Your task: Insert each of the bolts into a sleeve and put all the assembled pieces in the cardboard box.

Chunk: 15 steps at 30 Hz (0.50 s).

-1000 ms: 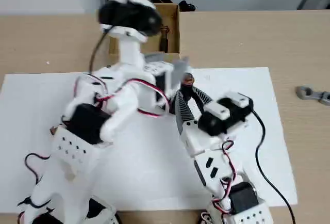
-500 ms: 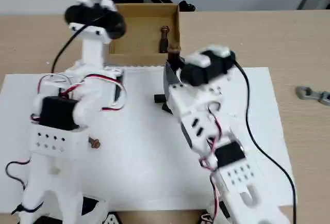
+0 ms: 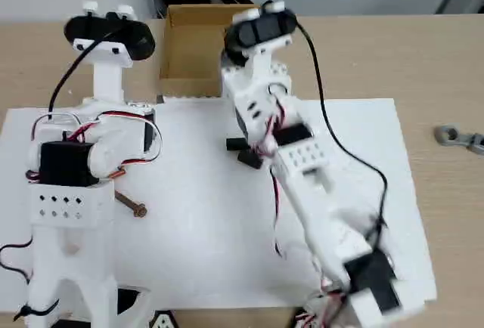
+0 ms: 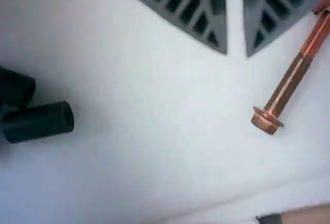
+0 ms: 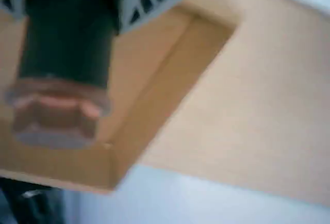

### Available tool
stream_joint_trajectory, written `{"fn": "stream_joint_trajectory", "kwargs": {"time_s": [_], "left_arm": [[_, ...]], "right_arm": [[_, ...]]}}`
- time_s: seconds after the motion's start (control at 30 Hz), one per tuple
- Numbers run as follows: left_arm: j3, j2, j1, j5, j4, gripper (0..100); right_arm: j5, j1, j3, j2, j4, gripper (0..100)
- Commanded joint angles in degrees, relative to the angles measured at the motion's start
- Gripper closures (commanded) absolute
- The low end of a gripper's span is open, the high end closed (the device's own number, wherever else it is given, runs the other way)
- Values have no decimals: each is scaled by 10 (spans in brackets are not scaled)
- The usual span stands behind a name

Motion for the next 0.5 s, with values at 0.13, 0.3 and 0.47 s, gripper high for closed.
{"fn": "stream_joint_trajectory", "kwargs": {"time_s": [0.13,0.3,0.47], "left_arm": [[38,-57,-3,-4,-18,994],[131,-140,-4,-4,-69,994],[201,-205,-28,-4,-110,994]], "right_arm": [[-1,27,-231,185,-16,990],[-2,29,-322,298,-16,949],[-3,25,-344,340,-15,834]]}}
